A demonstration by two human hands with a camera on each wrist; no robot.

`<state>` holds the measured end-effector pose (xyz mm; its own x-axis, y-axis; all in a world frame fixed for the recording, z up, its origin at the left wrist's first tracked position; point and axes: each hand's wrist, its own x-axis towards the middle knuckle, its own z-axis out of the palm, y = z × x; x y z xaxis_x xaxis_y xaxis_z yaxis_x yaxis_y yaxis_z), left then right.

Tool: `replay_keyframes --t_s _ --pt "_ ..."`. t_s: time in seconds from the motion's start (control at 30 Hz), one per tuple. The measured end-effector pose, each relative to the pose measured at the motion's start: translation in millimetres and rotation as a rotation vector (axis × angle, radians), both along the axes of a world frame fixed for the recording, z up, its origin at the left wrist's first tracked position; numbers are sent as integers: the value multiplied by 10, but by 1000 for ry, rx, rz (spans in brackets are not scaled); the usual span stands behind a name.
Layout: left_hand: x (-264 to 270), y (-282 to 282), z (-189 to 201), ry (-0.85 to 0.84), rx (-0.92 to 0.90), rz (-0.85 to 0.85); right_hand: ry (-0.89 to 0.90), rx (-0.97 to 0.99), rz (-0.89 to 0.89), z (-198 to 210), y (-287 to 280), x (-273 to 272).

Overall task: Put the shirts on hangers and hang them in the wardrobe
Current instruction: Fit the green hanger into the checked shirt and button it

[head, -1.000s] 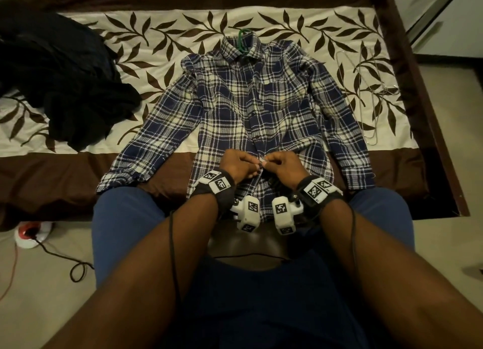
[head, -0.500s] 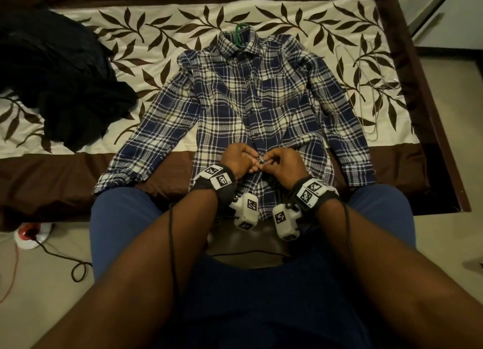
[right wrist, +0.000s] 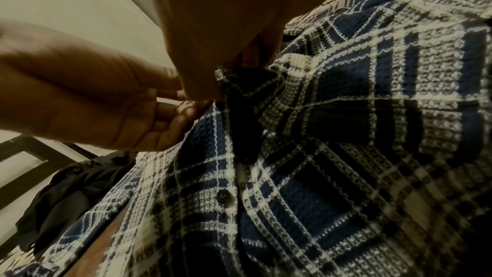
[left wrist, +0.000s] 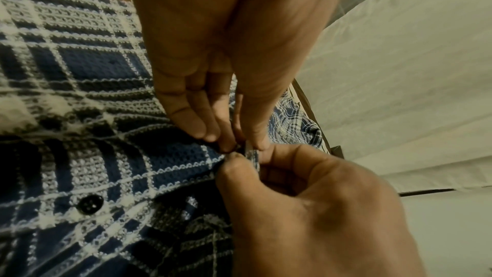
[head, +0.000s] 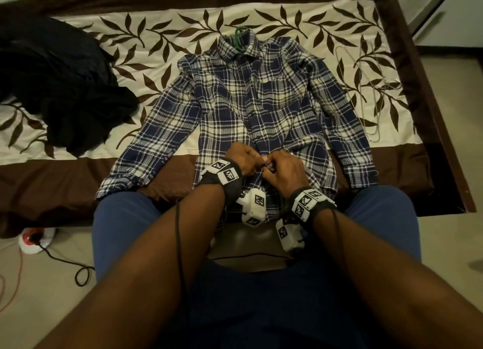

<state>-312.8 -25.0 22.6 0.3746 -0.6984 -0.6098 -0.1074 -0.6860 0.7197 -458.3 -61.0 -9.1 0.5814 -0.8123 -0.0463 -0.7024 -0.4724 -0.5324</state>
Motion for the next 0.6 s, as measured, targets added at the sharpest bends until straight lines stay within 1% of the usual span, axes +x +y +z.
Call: replay_keyframes --t_s 0.17,0.33,0.5,0.6 --pt "-22 -53 75 20 50 -3 -33 -17 -24 -13 38 -17" --pt "-67 -56 67 30 45 56 -100 -6 -69 -23 98 2" --pt "-82 -12 -40 31 -32 154 -254 112 -133 -76 57 -10" --pt "-77 14 -70 47 -58 212 -363 259 -174 -81 -1 -35"
